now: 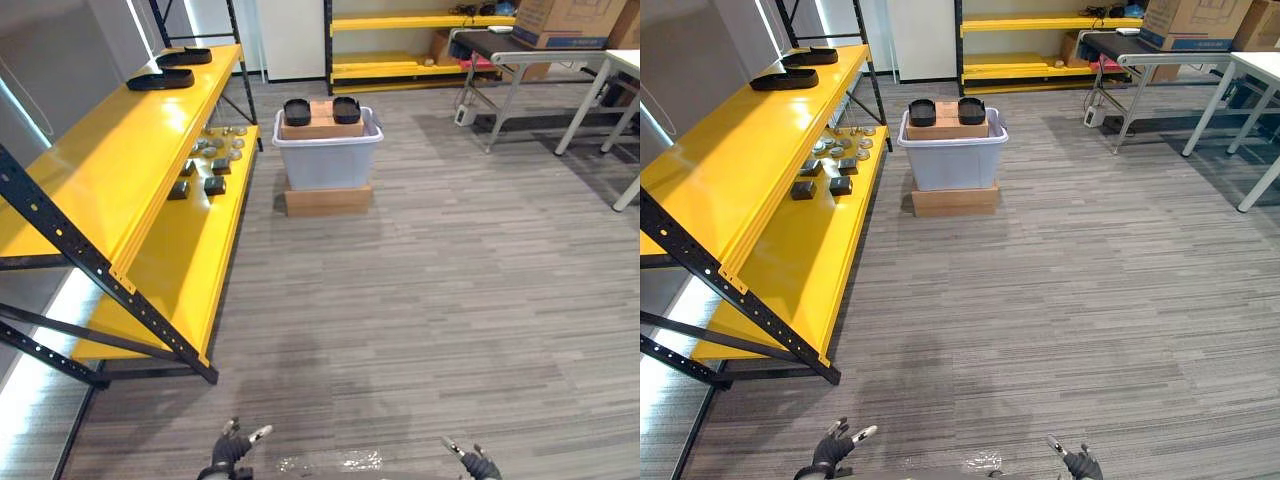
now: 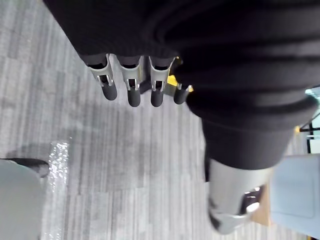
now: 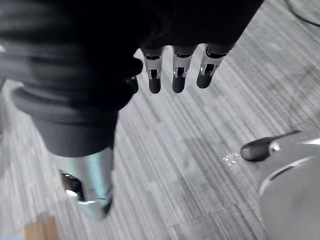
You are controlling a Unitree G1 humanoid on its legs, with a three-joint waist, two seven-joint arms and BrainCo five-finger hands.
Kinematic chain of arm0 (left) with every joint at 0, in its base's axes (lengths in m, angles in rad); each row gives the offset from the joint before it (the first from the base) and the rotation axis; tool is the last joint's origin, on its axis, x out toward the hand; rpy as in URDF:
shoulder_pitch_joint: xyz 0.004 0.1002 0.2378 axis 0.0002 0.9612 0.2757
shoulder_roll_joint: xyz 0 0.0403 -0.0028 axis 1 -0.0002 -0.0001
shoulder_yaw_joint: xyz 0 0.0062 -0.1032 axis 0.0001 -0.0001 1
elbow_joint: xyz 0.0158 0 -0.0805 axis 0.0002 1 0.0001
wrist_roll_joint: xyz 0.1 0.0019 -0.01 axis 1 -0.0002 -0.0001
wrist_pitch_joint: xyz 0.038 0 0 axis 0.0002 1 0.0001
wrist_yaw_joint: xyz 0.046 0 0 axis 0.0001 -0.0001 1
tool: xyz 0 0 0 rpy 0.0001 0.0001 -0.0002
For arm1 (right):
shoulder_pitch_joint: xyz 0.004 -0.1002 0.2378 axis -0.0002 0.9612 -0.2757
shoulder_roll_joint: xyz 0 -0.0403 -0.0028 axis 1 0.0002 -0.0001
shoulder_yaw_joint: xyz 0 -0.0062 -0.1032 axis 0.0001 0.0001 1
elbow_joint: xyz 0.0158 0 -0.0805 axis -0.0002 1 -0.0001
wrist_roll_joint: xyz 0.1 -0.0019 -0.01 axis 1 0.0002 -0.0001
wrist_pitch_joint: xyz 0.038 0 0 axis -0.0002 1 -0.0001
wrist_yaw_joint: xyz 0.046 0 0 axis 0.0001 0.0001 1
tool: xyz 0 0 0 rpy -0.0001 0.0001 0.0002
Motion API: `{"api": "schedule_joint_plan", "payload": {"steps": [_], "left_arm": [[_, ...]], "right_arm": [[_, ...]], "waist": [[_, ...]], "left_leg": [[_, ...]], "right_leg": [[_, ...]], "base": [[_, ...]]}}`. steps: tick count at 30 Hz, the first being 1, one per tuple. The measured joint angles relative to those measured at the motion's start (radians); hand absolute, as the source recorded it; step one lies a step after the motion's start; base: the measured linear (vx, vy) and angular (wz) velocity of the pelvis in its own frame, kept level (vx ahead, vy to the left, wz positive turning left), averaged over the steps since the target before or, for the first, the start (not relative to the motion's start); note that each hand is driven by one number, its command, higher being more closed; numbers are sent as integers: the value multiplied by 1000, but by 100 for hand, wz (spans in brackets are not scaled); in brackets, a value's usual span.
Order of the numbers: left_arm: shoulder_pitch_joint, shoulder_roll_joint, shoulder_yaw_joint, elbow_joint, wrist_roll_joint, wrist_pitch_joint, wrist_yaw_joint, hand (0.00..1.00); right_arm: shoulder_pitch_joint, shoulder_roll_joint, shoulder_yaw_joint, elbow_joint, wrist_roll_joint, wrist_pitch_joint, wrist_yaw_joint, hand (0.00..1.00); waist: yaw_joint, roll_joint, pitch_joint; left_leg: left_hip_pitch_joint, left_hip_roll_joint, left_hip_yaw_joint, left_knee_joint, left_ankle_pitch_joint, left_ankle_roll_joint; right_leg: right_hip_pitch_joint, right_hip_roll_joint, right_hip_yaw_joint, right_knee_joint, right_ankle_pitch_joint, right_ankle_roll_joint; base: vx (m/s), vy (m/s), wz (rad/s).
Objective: Walk over and take plastic housings, then place them on the shelf
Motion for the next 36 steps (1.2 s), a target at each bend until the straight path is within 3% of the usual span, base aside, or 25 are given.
{"api": "schedule_joint_plan", "payload": {"steps": [6, 15, 20, 22, 23, 24, 25, 27, 29, 32, 34, 35, 36], "left_arm": [[-29, 10, 1, -5, 66, 0, -2, 0], [-29, 8, 29, -13, 59, 0, 2, 0], [-30, 5, 63, -36, 22, 0, 5, 0], [-32, 1, 82, -55, 15, 0, 7, 0], [-34, 3, 87, -55, 10, 0, 8, 0], [-35, 6, 92, -56, 3, 0, 13, 0], [-36, 11, 93, -56, -11, 0, 26, 0], [-27, 21, 92, -56, -13, 3, 30, 0], [-38, 25, 92, -56, -15, 4, 42, 0], [-91, 26, 92, -62, -15, 3, 48, 0], [-108, 27, 92, -69, -14, 1, 50, 0], [-107, 26, 92, -69, -14, 0, 51, 0], [-108, 17, 91, -61, -13, 0, 51, 0]], "right_arm": [[-39, -40, 28, -13, -157, -3, 25, 0], [-65, -49, 38, -18, -147, 0, 43, 0], [-81, -54, 19, -16, -79, 2, 38, 0], [-105, -54, -8, -8, -62, 4, 33, 0], [-110, -50, -13, -8, -57, 8, 30, 0], [-112, -46, -14, -8, -46, 13, 23, 0], [-108, -37, -13, -8, -40, 16, 21, 0], [-99, -24, -11, -6, -39, 21, 21, 0], [-106, -24, 0, -7, -38, 23, 21, 0], [-145, -31, 3, -8, -38, 21, 21, 0], [-144, -39, 7, -15, -39, 18, 18, 0], [-134, -45, 15, -15, -40, 18, 17, 0], [-126, -54, 25, -15, -40, 19, 17, 0]], "waist": [[-5, -10, 38], [-22, 1, 46], [-22, 18, 55], [-22, 36, 63], [-22, 34, 69], [-22, 32, 79], [-22, 20, 89], [-25, 12, 103], [-27, 13, 108], [-51, 33, 142], [-53, 14, 145], [-55, -5, 146], [-59, -5, 143]], "left_leg": [[35, 2, -1, -22, -2, -4], [64, 0, 32, -10, -28, -39], [29, 3, 47, 57, -80, -4], [1, 6, 54, 99, -136, 34], [-1, 0, 58, 109, -141, 36], [1, -9, 60, 114, -156, 44], [23, -23, 54, 115, -177, 53], [64, -34, 50, 119, -185, 68], [97, -13, 38, 114, -198, 65], [132, 61, -7, 80, -200, 53], [158, 73, -12, 69, -209, 18], [183, 76, -25, 71, -233, -20], [197, 96, -49, 89, -241, -33]], "right_leg": [[51, 4, -24, -39, 0, 2], [81, -5, -20, -47, -16, 35], [70, -6, -21, -35, -31, 55], [-18, -17, -25, 127, -117, 76], [-51, -33, -25, 206, -145, 95], [-128, -63, -45, 384, -176, 129], [-208, -107, -80, 573, -181, 127], [-261, -150, -95, 716, -213, 107], [-318, -164, -139, 702, -246, 84], [-402, -117, -155, 500, -193, 82], [-435, -106, -109, 349, -91, 85], [-446, -109, -75, 341, -10, 63], [-451, -112, -86, 412, 15, 24]], "base": [[129, -17, 3], [57, 6, -8], [12, 1, -7], [-21, 45, -11], [-56, 71, -6], [-40, 95, -3], [-3, 87, 1], [176, 43, 11], [266, 0, 21], [357, -128, 43], [393, -201, 32], [447, -280, 46], [445, -290, 48]]}}
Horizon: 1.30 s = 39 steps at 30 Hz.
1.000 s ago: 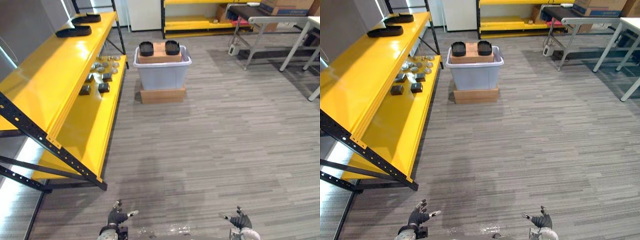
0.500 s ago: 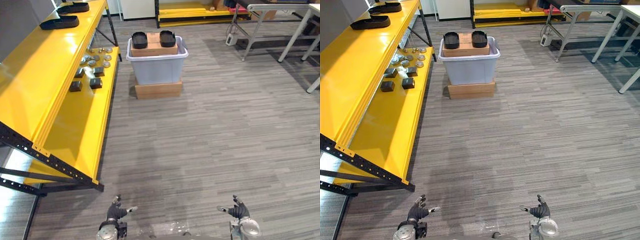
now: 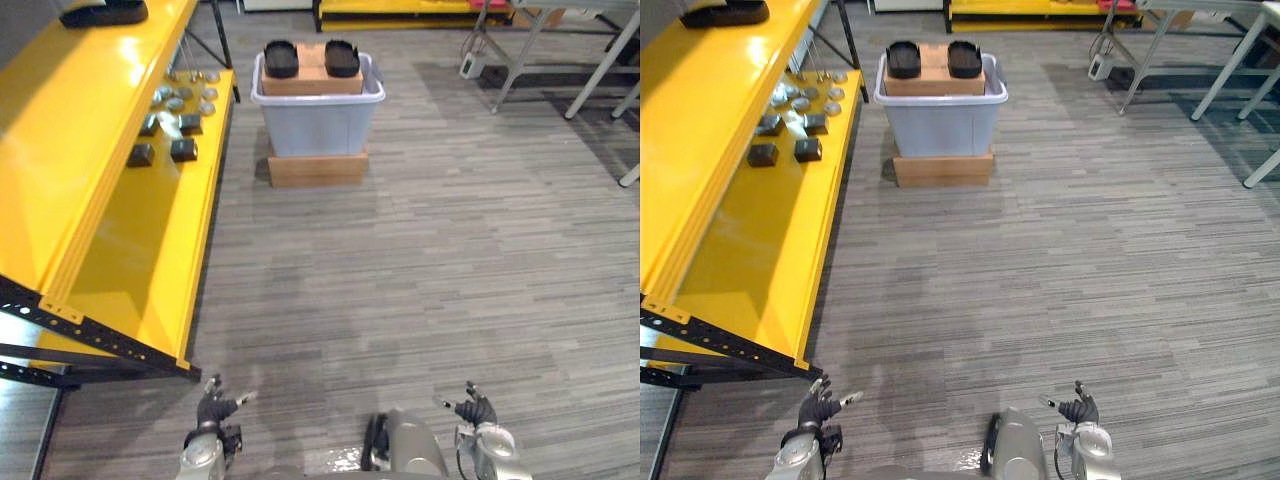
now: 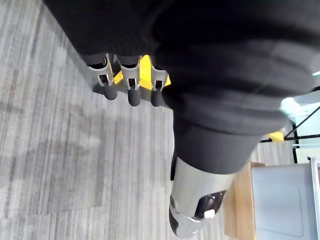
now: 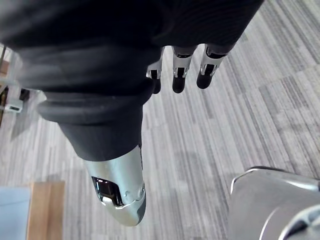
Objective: Walk over and take plastic housings, then place them on the shelf
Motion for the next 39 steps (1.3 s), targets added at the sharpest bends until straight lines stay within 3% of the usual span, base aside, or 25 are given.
{"api": "schedule_joint_plan", "payload": {"steps": [1, 3, 5, 7, 9, 11, 13, 14, 15, 16, 17, 18, 19, 21, 23, 24, 25, 27, 28, 31, 32, 34, 35, 36, 39], "left_arm": [[1, -5, 0, -1, 0, -1, -1, 0], [2, -18, 0, 1, 0, -1, -3, 0], [20, -29, 1, 1, -1, -1, -6, 0], [38, -31, 1, 2, -2, 0, -6, 0], [43, -41, 0, 0, -7, 0, -7, 0], [40, -49, 3, -14, -15, 0, -6, 0], [45, -55, 2, -12, -18, 1, -6, 0], [44, -60, 2, -12, -19, 2, -5, 0], [43, -64, 2, -12, -19, 2, -5, 0], [38, -66, 2, -8, -19, 3, -4, 0], [38, -62, 4, -7, -19, 2, -3, 0], [31, -58, 6, -9, -20, 1, -3, 0], [17, -63, 5, -9, -20, 1, -5, 0], [13, -64, 7, -9, -20, 2, -5, 0], [25, -53, 23, -5, -21, 4, -4, 0], [29, -38, 23, -1, -21, 5, -4, 0], [29, -31, 22, 0, -21, 6, -4, 0], [38, -31, 21, 0, -21, 9, -2, 0], [40, -31, 21, 0, -22, 9, -2, 0], [27, -34, 19, 1, -39, 6, -3, 0], [16, -33, 19, 1, -39, 5, -3, 0], [-1, -31, 19, 2, -38, 3, -3, 0], [1, -28, 19, 4, -37, 3, -2, 0], [-8, -43, 16, 33, -35, 4, -2, 0], [5, -55, -6, 57, -25, 6, -6, 0]], "right_arm": [[1, -2, 2, 0, 0, 0, 0, 0], [0, -2, 7, 2, 0, 0, 5, 0], [3, -3, 23, 5, 1, 0, 4, 0], [0, 5, 47, 6, 10, -6, 3, 0], [0, 12, 46, 6, 21, -11, -1, 0], [-18, 12, 40, 8, 22, -9, -1, 0], [-43, 18, 33, 17, 22, -8, -2, 0], [-48, 21, 27, 18, 22, -9, -4, 0], [-48, 20, 27, 18, 22, -10, -7, 0], [-53, 20, 30, 27, 21, -10, -18, 0], [-53, 28, 38, 37, 21, -8, -21, 0], [-51, 37, 48, 51, 21, -7, -21, 0], [-46, 38, 51, 50, 19, -8, -20, 0], [-26, 40, 45, 54, 19, -8, -19, 0], [-7, 50, 42, 61, 17, -7, -18, 0], [-7, 60, 45, 73, 16, -7, -16, 0], [-9, 64, 46, 80, 16, -7, -14, 0], [-5, 69, 47, 88, 14, -5, -4, 0], [-1, 69, 50, 84, 8, -8, 1, 0], [1, 62, 55, 81, 7, -10, 4, 0], [9, 63, 55, 80, 7, -10, 4, 0], [40, 62, 52, 49, 7, -8, 3, 0], [61, 61, 52, 47, 7, -8, 3, 0], [68, 52, 47, 49, 7, -3, 3, 0], [67, 63, 32, 33, 8, -5, 6, 0]], "waist": [[-4, 9, -2], [-6, 41, 8], [7, 54, 24], [15, 46, 39], [35, 4, 43], [52, -1, 53], [73, -5, 70], [91, 4, 78], [99, 12, 77], [110, 28, 84], [122, 19, 80], [119, -6, 73], [116, -21, 69], [116, -38, 59], [112, -71, 46], [103, -88, 44], [95, -92, 44], [83, -85, 48], [74, -69, 50], [52, -31, 53], [43, -29, 52], [21, -42, 46], [9, -48, 42], [11, -26, 39], [7, -3, 25]], "left_leg": [[-14, 15, -10, 39, 4, -7], [-179, 62, -27, 399, 84, -95], [-308, 125, -33, 748, 170, -105], [-395, 165, 28, 962, 134, -51], [-521, 114, 109, 889, 104, -8], [-595, 53, 120, 684, 96, 0], [-630, -19, 94, 398, 120, -24], [-630, -43, 66, 168, 185, -52], [-630, -40, 55, 79, 207, -72], [-651, -36, 50, 74, 287, -63], [-650, -46, 58, 104, 353, -24], [-657, -61, 68, 123, 367, -4], [-663, -88, 75, 162, 388, 62], [-663, -110, 96, 235, 315, 87], [-618, -145, 98, 305, 196, 106], [-566, -163, 91, 316, 144, 119], [-537, -169, 86, 315, 125, 123], [-363, -181, 54, 241, 81, 133], [-264, -170, 35, 170, 80, 133], [-140, -118, 4, 93, 81, 131], [-115, -105, -14, 90, 81, 131], [-72, -83, -34, 88, 46, 72], [-52, -74, -49, 86, 23, 36], [-28, -43, -67, 90, 10, 18], [-46, 7, -69, 223, 55, -55]], "right_leg": [[-1, 4, -13, 24, -29, -9], [60, 44, -57, 8, -93, -49], [181, 103, -79, -59, -120, -80], [336, 141, -75, -159, -127, -93], [475, 140, -58, -293, -127, -95], [532, 139, -37, -347, -124, -93], [588, 131, 8, -393, -127, -92], [632, 130, 35, -430, -136, -78], [651, 135, 51, -446, -150, -69], [691, 144, 79, -462, -180, -48], [709, 131, 97, -460, -202, -44], [707, 108, 107, -445, -213, -44], [688, 70, 120, -379, -210, -41], [663, 41, 123, -260, -214, -32], [548, -1, 135, 103, -179, 95], [456, -31, 150, 341, -38, 234], [411, -48, 143, 452, -4, 244], [281, -118, 29, 689, -117, 70], [228, -116, -19, 654, -163, 36], [151, -64, -107, 361, -224, 15], [120, -34, -103, 136, -198, 29], [111, -3, -46, -228, -6, 40], [128, 4, -18, -276, 114, 53], [140, 30, -11, -244, 157, -31], [148, 47, -54, -89, 20, -74]], "base": [[474, -296, 40], [498, -322, 25], [530, -312, 3], [534, -245, -10], [534, -216, -2], [558, -98, -40], [481, 43, -72], [395, 97, -67], [487, 171, -81], [495, 213, -64], [505, 199, -48], [673, 228, -20], [697, 206, 5], [653, 187, 15], [533, 129, 19], [462, 95, 23], [700, 96, 27], [704, 48, 26], [463, 5, 26], [562, -90, 45], [543, -162, 76], [663, -257, 106], [568, -286, 87], [452, -230, 48], [557, -275, 32]]}}
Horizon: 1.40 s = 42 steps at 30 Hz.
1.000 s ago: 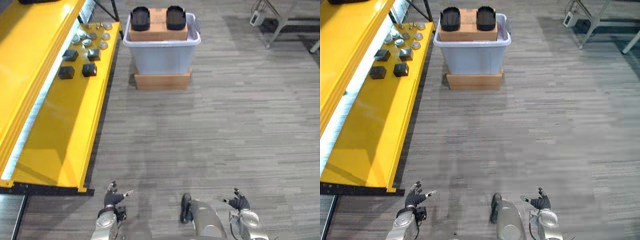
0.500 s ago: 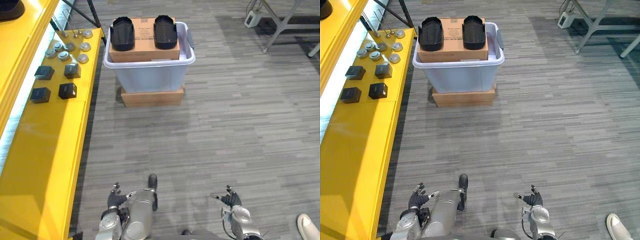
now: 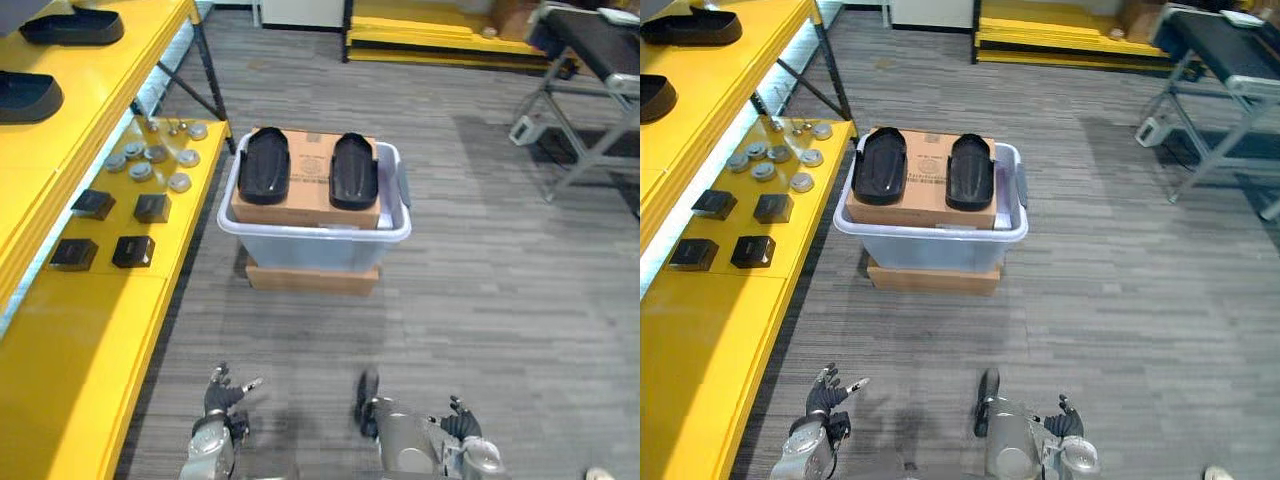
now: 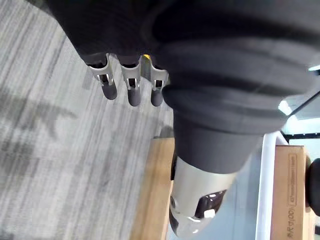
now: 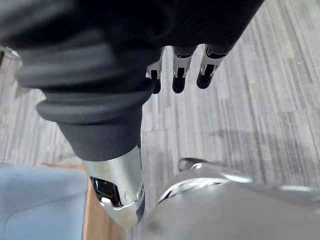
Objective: Walk over and take plastic housings, then place them on the shelf
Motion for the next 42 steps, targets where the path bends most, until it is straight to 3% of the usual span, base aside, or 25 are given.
{"api": "schedule_joint_plan", "payload": {"steps": [1, 2, 3, 4, 5, 7, 9, 10, 11, 12, 14, 16, 20, 32, 37, 42], "left_arm": [[-4, -11, 3, 1, 11, 0, -1, 0], [-5, -17, 8, 0, 14, -1, -1, 0], [-5, -28, 8, -1, 14, -1, -2, 0], [-1, -31, 8, 4, 13, -1, -2, 0], [3, -33, 8, 6, 13, -1, -3, 0], [18, -39, 7, 7, 13, 0, -7, 0], [23, -36, 8, 8, 11, 0, -7, 0], [26, -36, 8, 8, 11, 0, -6, 0], [35, -45, 5, 9, 10, 0, -5, 0], [36, -45, 3, 23, 7, 0, -3, 0], [32, -21, -3, 28, 6, 0, -2, 0], [35, -7, -5, 28, 6, 0, -2, 0], [38, 23, -9, 19, 6, 0, -7, 0], [108, 57, -11, -76, 10, -3, -46, 0], [124, 57, -23, -85, 17, -6, -48, 0], [117, 57, -59, -88, 25, -13, -60, 0]], "right_arm": [[17, 4, -8, -16, 1, 0, 0, 0], [25, 5, -7, -24, 2, 0, 0, 0], [30, 12, -3, -31, 3, -2, -1, 0], [26, 11, -6, -27, 14, -3, -2, 0], [25, 13, -7, -28, 17, -5, -2, 0], [21, 13, -12, -24, 37, -7, -3, 0], [8, 15, -31, -21, 43, -7, -4, 0], [9, 14, -31, -21, 43, -7, -5, 0], [18, 2, -33, -21, 43, -7, -6, 0], [23, 3, -41, -9, 43, -4, -8, 0], [54, 24, -45, -10, 43, -3, -7, 0], [55, 27, -55, -10, 48, -3, -8, 0], [52, 21, -85, -50, 78, -4, -11, 0], [115, 2, -353, -688, 150, -51, -72, 0], [51, -38, -328, -830, 108, -82, -98, 0], [-100, -133, -154, -828, 14, -104, -113, 0]], "waist": [[1, 3, -1], [1, 3, -1], [3, 9, 0], [14, 12, -2], [20, 10, -2], [30, 8, -1], [31, 18, -5], [30, 22, -7], [27, 52, -19], [28, 60, -19], [27, 19, -41], [29, 8, -50], [25, 10, -61], [-2, -23, -102], [-2, -28, -105], [3, -23, -103]], "left_leg": [[-43, 21, 2, 137, 47, -30], [-76, 28, 5, 236, 88, -45], [-165, 72, 20, 429, 109, -50], [-232, 112, 79, 542, 67, -30], [-253, 122, 106, 550, 48, -22], [-301, 118, 148, 383, -7, -8], [-322, 103, 119, 166, -1, -10], [-322, 95, 105, 77, 27, -18], [-329, 93, 73, -57, 191, -8], [-326, 88, 65, -60, 199, -17], [-277, 43, 89, -132, 213, 2], [-250, 16, 116, -182, 224, 18], [-214, -22, 145, -255, 238, 38], [-168, -34, 176, -368, 255, 37], [-164, -33, 178, -387, 265, 37], [-218, -41, 146, -437, 326, 44]], "right_leg": [[48, 7, -28, 9, -47, -3], [78, 12, -38, -4, -61, -7], [149, 37, -54, -60, -68, -13], [217, 62, -56, -118, -62, -21], [248, 67, -54, -142, -61, -22], [324, 67, -38, -195, -60, -20], [344, 64, -18, -214, -59, -9], [353, 64, -14, -224, -61, 1], [365, 81, -1, -235, -71, 26], [374, 86, 11, -236, -80, 44], [382, 29, 24, -238, -92, 75], [381, 0, 41, -239, -96, 94], [362, -36, 68, -242, -100, 114], [365, -35, 93, -280, -97, 123], [360, -34, 92, -280, -96, 124], [308, -35, 61, -292, -76, 126]], "base": [[483, -252, 50], [443, -228, 51], [412, -176, 21], [403, -149, 6], [382, -126, -13], [399, -59, -23], [249, 57, -37], [172, 108, -28], [201, 159, -23], [235, 187, -13], [174, 149, -1], [86, 86, -16], [77, 82, -17], [93, 2, -6], [12, -8, 0], [-63, -6, 19]]}}
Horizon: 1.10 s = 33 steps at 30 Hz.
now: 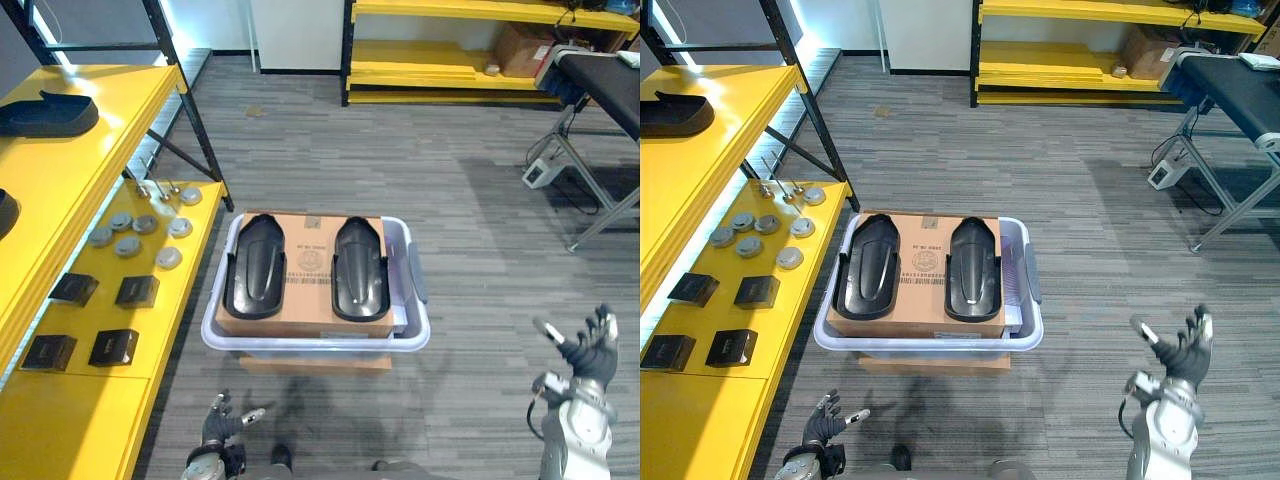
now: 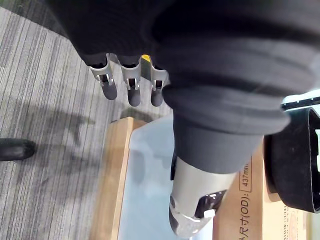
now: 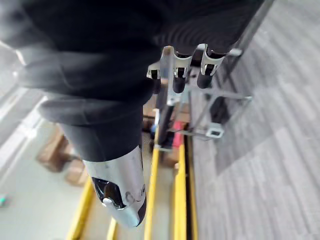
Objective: Walk over and take plastic housings, then place them on the shelf
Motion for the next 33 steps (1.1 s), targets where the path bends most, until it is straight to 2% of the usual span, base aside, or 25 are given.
{"api": "schedule_joint_plan", "payload": {"steps": [4, 6, 10, 12, 14, 19, 22, 23, 27, 30, 33], "left_arm": [[-6, 0, -31, -12, -1, -18, -1, 0], [-14, -3, -37, -25, -2, -26, 1, 0], [-31, -4, -44, -25, -14, -32, 22, 0], [-47, -4, -50, -25, -22, -35, 29, 0], [-63, -5, -64, -25, -24, -38, 42, 0], [-97, -6, -76, -55, -61, -60, 69, 0], [-116, -6, -95, -59, -81, -64, 88, 0], [-132, -6, -104, -59, -81, -66, 91, 0], [-155, -6, -124, -60, -86, -71, 107, 0], [-161, -6, -148, -59, -91, -75, 107, 0], [-168, -12, -151, -58, -110, -76, 105, 0]], "right_arm": [[-158, -33, 82, 162, -85, 6, -6, 0], [-255, -52, 111, 274, -104, 27, -18, 0], [-386, -50, 127, 430, -124, 72, -66, 0], [-423, -51, 121, 467, -132, 80, -104, 0], [-482, -50, 110, 533, -142, 95, -146, 0], [-591, -73, 16, 674, -142, 140, -242, 0], [-635, -105, -5, 734, -140, 152, -288, 0], [-659, -122, -11, 757, -139, 155, -306, 100], [-728, -150, -16, 848, -96, 156, -321, 100], [-761, -164, -16, 923, -50, 156, -282, 100], [-773, -173, 4, 925, -21, 144, -257, 100]], "waist": [[28, 17, 34], [51, 38, 69], [65, 62, 129], [83, 66, 157], [86, 75, 169], [110, 89, 223], [109, 98, 234], [109, 102, 250], [110, 103, 258], [108, 102, 260], [104, 102, 281]], "left_leg": [[-41, -11, -47, -14, 40, 9], [-83, -24, -87, -33, 80, 17], [-144, -27, -133, -37, 112, 18], [-156, -28, -142, -37, 122, 21], [-199, -32, -161, -37, 139, 21], [-244, -43, -200, -36, 158, 27], [-270, -52, -218, -36, 172, 31], [-274, -55, -225, -36, 173, 31], [-297, -57, -227, -36, 174, 31], [-302, -58, -227, -36, 177, 27], [-300, -56, -226, -36, 180, 23]], "right_leg": [[-22, -6, -39, -1, 20, 2], [-51, -15, -70, -1, 25, 8], [-85, -18, -116, -1, 45, 11], [-92, -19, -125, -2, 51, 12], [-122, -19, -145, -4, 58, 14], [-155, -28, -171, 6, 63, 17], [-176, -35, -188, 15, 62, 19], [-178, -37, -192, 18, 61, 20], [-201, -38, -191, 20, 59, 20], [-207, -39, -190, 20, 58, 19], [-207, -36, -187, 20, 58, 19]], "base": [[-121, 14, 37], [-170, 34, 41], [-140, 29, 41], [-124, 25, 23], [-98, 18, 26], [-23, 6, 17], [26, 5, 16], [25, -1, 12], [17, -2, 3], [0, 0, 0], [-15, 2, -2]]}}
